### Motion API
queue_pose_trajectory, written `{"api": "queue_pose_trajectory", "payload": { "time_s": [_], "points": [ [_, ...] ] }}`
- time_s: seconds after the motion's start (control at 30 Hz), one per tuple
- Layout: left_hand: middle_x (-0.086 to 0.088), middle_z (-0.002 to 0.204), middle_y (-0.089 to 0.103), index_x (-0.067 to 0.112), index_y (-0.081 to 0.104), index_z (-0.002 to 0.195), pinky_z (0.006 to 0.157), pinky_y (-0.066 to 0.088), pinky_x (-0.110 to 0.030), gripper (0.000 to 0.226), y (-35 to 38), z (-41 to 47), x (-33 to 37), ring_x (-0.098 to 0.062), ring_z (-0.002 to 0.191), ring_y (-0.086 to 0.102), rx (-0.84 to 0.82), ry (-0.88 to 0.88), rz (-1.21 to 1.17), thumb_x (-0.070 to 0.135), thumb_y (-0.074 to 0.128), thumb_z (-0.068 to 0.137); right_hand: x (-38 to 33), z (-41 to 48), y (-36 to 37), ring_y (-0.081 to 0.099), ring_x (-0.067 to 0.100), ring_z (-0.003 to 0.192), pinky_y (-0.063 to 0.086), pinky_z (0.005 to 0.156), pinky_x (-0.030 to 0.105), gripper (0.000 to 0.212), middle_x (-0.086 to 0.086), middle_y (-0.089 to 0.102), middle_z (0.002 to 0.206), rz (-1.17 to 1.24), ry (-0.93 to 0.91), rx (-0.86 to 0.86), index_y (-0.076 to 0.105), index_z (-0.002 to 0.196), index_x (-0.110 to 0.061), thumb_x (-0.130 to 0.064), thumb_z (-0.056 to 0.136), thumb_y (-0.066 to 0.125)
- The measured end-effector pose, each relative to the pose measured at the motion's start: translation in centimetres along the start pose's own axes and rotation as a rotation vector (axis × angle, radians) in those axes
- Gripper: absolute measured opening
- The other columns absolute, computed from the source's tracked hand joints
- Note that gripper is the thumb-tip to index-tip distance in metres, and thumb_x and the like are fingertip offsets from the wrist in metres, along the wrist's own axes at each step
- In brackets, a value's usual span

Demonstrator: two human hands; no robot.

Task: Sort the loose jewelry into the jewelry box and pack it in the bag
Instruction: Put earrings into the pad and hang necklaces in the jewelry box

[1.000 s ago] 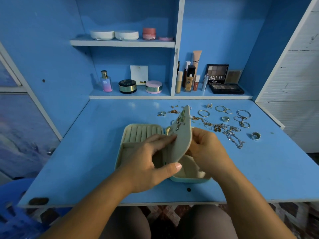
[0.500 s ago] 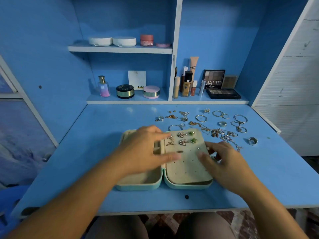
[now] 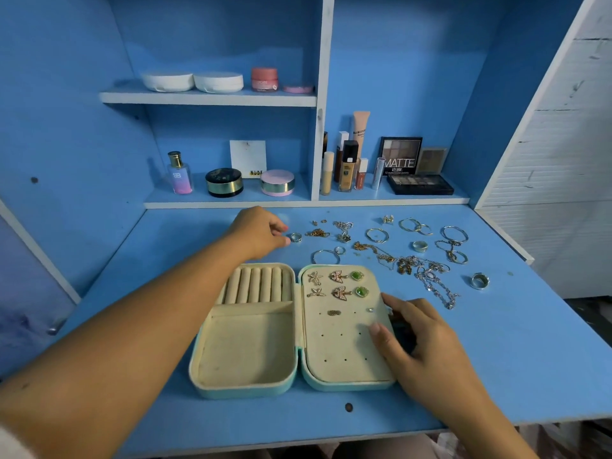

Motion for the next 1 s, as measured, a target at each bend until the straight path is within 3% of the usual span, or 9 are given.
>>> {"api": "queue_pose_trajectory", "payload": {
  "time_s": [0.2,0.4,0.53,0.63,0.73,0.8,1.0],
  "points": [
    [-0.003,0.096,0.073,0.012,0.077,0.097,0.078,0.043,-0.024,0.017,0.6,0.5,0.9,-0.013,0.087,0.061,0.029,0.047,0.032,0.018,0.078,0.081,-0.4,0.1,-0.3,0.049,-0.007,0.096,0.038,0.073,0.003,0.069,-0.022,0.051,0.099,0.002,-0.003,0.019,0.056,0.128,-0.028,-0.069,0.074,0.044],
    [-0.002,0.096,0.072,0.014,0.077,0.088,0.077,0.045,-0.026,0.005,0.5,0.9,0.5,-0.014,0.085,0.059,0.056,0.025,0.070,0.017,0.073,0.086,0.1,0.0,0.0,0.050,-0.007,0.098,0.038,0.076,0.003,0.059,-0.022,0.051,0.102,-0.013,0.019,0.004,0.055,0.127,-0.030,-0.066,0.081,0.050],
    [0.003,0.093,0.067,0.018,0.066,0.082,0.073,0.043,-0.027,0.010,-0.7,-0.3,1.6,-0.013,0.080,0.056,0.109,0.080,0.089,0.016,0.064,0.092,0.9,1.5,-1.3,0.055,-0.006,0.069,0.041,0.061,0.006,0.029,-0.012,0.060,0.084,0.148,0.135,0.022,0.065,0.113,-0.025,-0.038,0.088,0.060],
    [0.010,0.084,0.067,0.024,0.063,0.083,0.072,0.049,-0.025,0.009,-1.6,-3.3,3.5,-0.008,0.078,0.061,0.127,0.186,-0.007,0.021,0.064,0.092,1.8,4.9,-2.6,0.052,-0.001,0.060,0.038,0.054,0.008,0.020,-0.014,0.061,0.080,0.010,0.128,0.060,0.066,0.110,-0.026,-0.029,0.093,0.056],
    [0.017,0.077,0.065,0.030,0.063,0.081,0.063,0.043,-0.007,0.012,-1.5,-7.2,5.1,0.004,0.073,0.060,0.095,0.271,-0.051,0.022,0.068,0.089,2.0,9.0,-1.8,0.049,0.005,0.074,0.035,0.067,0.016,0.022,-0.004,0.062,0.104,-0.232,0.033,-0.017,0.067,0.113,-0.023,-0.023,0.094,0.055],
    [0.016,0.075,0.067,0.031,0.067,0.080,0.063,0.042,-0.003,0.011,-1.2,-9.2,5.3,0.007,0.074,0.060,0.065,0.278,-0.076,0.024,0.072,0.086,2.0,11.1,-0.7,0.051,0.014,0.085,0.036,0.074,0.021,0.022,0.004,0.060,0.108,-0.320,-0.029,-0.073,0.069,0.112,-0.019,-0.021,0.094,0.056],
    [0.014,0.078,0.071,0.035,0.073,0.078,0.072,0.051,-0.019,0.007,-0.4,-12.1,4.4,-0.004,0.075,0.064,0.038,0.283,-0.153,0.030,0.078,0.079,0.9,13.6,1.7,0.058,0.025,0.094,0.041,0.078,0.024,0.018,0.011,0.060,0.105,-0.398,-0.155,-0.181,0.073,0.103,-0.012,-0.018,0.089,0.064]
  ]
}}
Point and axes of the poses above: each hand's wrist, its own z-axis towards the middle knuckle, its own y-axis out of the palm, x = y × z, the point moved 10 cm from there along z, towards the middle knuckle
